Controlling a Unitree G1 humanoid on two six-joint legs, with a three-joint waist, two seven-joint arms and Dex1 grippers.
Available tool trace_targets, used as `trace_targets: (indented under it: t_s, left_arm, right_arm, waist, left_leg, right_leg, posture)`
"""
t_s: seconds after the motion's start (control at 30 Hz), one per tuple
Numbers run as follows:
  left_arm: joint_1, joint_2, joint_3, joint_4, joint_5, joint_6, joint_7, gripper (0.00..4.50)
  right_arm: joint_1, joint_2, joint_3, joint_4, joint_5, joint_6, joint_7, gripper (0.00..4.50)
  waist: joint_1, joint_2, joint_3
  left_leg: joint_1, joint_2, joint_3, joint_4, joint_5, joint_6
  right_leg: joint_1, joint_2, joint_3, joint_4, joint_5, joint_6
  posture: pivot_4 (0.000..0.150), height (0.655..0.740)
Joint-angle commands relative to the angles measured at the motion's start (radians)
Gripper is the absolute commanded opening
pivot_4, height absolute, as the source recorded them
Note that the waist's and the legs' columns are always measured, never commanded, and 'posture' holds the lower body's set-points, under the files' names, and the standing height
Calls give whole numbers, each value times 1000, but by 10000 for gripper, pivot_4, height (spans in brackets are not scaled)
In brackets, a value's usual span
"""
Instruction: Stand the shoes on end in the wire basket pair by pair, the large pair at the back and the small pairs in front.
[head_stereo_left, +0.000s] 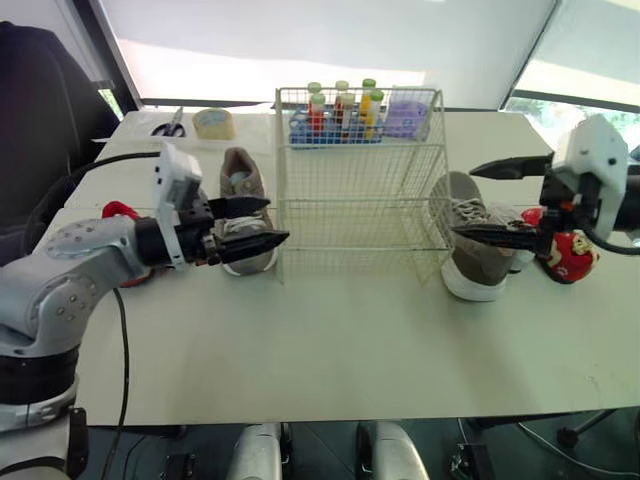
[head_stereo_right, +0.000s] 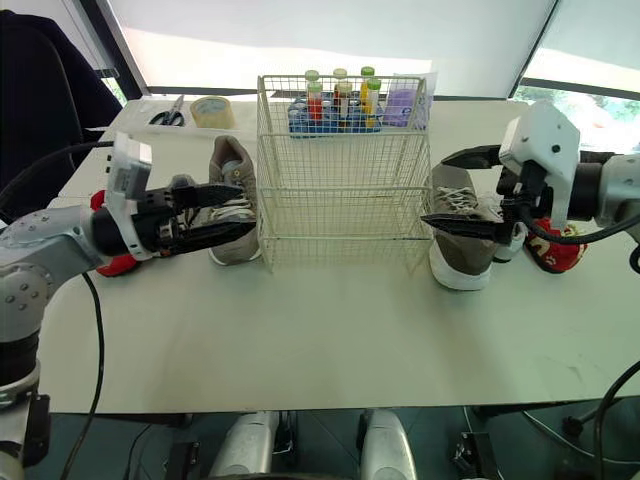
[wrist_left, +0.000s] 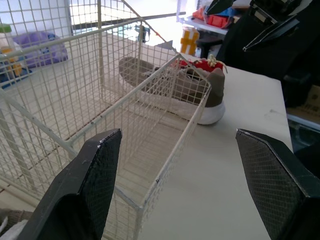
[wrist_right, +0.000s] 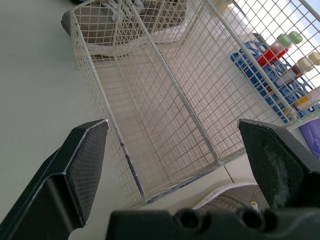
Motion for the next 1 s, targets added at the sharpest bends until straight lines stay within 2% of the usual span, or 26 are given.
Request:
trace_targets:
  t_s: [0.03, 0.33, 0.6, 0.77, 1.0]
  left_arm:
    - [-28, -4, 15, 1, 0, -29, -11, 37127]
    - [-60, -3, 35, 0, -54, -7, -8, 37127]
    - [-40, 71, 107, -29, -106, 48, 27, 37127]
    - [-78, 58, 90, -24, -137, 75, 51, 37127]
    - [-53, 53, 78, -34, -105, 49, 40, 37127]
  right_arm:
    - [19, -31, -63, -33, 7, 4, -6, 45000]
    - [58, -10, -88, -81, 25, 24, -43, 45000]
    - [-5, 81, -9, -91, 32, 37, -134, 45000]
    - [13, 105, -16, -90, 27, 72, -192, 45000]
    - [72, 109, -60, -95, 29, 129, -257, 45000]
  waist:
    - [1, 0, 0]
    - [0, 0, 0]
    - [-2, 1, 0]
    - [3, 0, 1]
    - [-1, 0, 1]
  left_leg:
    - [0, 0, 0, 0, 0, 0]
    - [0, 0, 0, 0, 0, 0]
    - [0, 0, 0, 0, 0, 0]
    - [0, 0, 0, 0, 0, 0]
    - [0, 0, 1, 0, 0, 0]
  right_leg:
    - [0, 0, 0, 0, 0, 0]
    - [0, 0, 0, 0, 0, 0]
    - [0, 0, 1, 0, 0, 0]
    - [0, 0, 1, 0, 0, 0]
    - [1, 0, 1, 0, 0, 0]
  posture:
    - [1500, 7400]
    - [1500, 7400]
    - [1500, 7400]
    - [1500, 7400]
    - [1500, 7400]
